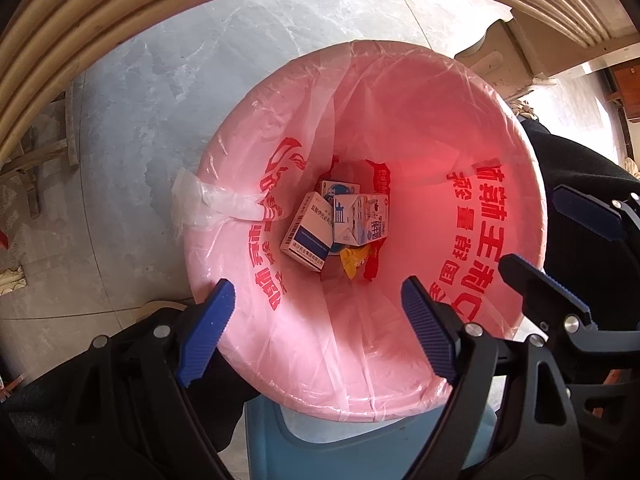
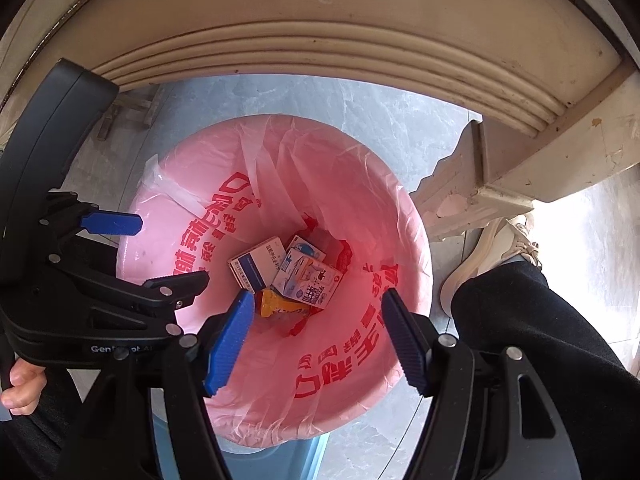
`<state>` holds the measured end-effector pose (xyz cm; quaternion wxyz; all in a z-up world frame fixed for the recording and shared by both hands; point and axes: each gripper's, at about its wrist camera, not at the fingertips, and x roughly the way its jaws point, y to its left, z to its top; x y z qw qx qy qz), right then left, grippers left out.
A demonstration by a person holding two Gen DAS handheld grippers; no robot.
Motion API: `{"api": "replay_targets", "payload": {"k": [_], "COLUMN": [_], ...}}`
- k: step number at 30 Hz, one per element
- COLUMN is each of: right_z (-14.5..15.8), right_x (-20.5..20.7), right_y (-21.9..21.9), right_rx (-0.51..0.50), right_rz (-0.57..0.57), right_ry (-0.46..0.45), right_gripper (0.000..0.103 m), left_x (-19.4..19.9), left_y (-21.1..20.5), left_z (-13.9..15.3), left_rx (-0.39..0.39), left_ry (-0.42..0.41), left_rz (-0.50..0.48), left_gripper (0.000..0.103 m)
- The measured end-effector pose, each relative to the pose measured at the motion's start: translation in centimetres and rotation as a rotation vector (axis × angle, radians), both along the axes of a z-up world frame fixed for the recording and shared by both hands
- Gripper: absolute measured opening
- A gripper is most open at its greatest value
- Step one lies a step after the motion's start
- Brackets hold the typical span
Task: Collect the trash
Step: 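Move both open tools back over the table toward the boxes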
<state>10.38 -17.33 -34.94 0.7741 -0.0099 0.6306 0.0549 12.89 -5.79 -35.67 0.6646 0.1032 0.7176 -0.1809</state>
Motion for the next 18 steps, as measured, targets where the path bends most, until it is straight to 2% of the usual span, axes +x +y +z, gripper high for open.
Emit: {"api": "replay_targets", "payload": {"k": [4,7,10,12,14,18], "right_z": [1.7,5.1,10.2,14.3,19.0,27.7], "right_x": [-1.0,-2.4,-3.9,-4.7,-5.2,-4.7], "right_y": [0.7,1.0,0.5,0.0,-0.3,-0.3], "right_rx": [0.012,0.055,0.165,0.226,0.219,0.155], "right_rz": [0.028,0.066,0.096,0.127,0.166,0.268], "right_ry": [-0.029,-0.091,-0.175,-0.258,-0.376,-0.554], "right_gripper": [0.065,0.065,0.065,0.076,0.092,0.096], "left_x": [-0.9,-2.1,-3.3,-4.1,-4.2,-2.4], "left_y": [0.6,1.5,3.7,5.4,7.1,10.0], "left_z": [1.3,4.1,9.0,13.1,18.0,27.3], "left_rx": [-0.005,-0.006,-0.082,-0.101,-0.117,-0.085], "left_ry": [0.013,0.016,-0.007,-0.061,-0.139,-0.341], "left_rz": [0.003,-0.006,-0.004,-0.020,-0.061,-0.148], "left_gripper": [0.083,0.083,0.083,0.083,0.083,0.092]}}
